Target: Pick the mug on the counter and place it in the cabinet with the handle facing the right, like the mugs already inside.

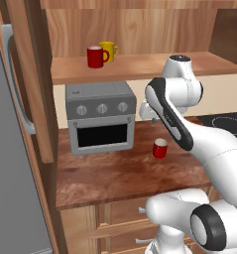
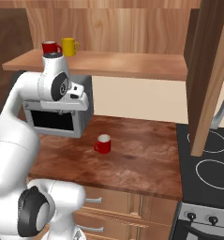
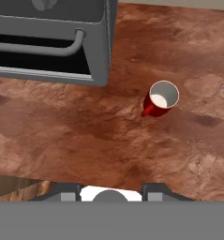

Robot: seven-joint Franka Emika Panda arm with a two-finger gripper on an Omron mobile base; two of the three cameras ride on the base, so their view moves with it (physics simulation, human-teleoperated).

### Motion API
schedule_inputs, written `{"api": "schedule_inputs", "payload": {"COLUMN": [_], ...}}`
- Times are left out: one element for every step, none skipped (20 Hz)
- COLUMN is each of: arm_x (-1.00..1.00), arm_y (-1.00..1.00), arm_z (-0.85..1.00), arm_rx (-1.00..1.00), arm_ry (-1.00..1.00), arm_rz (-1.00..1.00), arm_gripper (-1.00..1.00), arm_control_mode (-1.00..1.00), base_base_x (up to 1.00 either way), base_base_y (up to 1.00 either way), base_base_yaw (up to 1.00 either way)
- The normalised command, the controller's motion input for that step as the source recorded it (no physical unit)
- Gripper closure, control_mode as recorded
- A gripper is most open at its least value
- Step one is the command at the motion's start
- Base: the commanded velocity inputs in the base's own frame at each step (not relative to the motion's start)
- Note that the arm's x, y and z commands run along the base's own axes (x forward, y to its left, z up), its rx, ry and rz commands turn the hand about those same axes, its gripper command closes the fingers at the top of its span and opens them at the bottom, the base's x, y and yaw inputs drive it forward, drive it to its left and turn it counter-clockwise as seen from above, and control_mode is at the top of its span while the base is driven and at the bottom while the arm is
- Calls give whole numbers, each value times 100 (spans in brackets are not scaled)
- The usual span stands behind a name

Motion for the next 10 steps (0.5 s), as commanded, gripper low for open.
{"api": "schedule_inputs", "payload": {"arm_x": [-3,-9,-16,-21,-25,-31,-32,-35,-37,-36], "arm_y": [0,0,0,0,0,0,0,0,0,0], "arm_z": [0,0,0,0,0,0,0,0,0,0], "arm_rx": [0,0,0,0,0,0,0,0,0,0], "arm_ry": [0,0,0,0,0,0,0,0,0,0], "arm_rz": [0,0,0,0,0,0,0,0,0,0], "arm_gripper": [-100,-100,-100,-100,-100,-100,-100,-100,-100,-100], "arm_control_mode": [-100,-100,-100,-100,-100,-100,-100,-100,-100,-100], "base_base_x": [0,0,0,0,0,0,0,0,0,0], "base_base_y": [0,0,0,0,0,0,0,0,0,0], "base_base_yaw": [0,0,0,0,0,0,0,0,0,0]}}
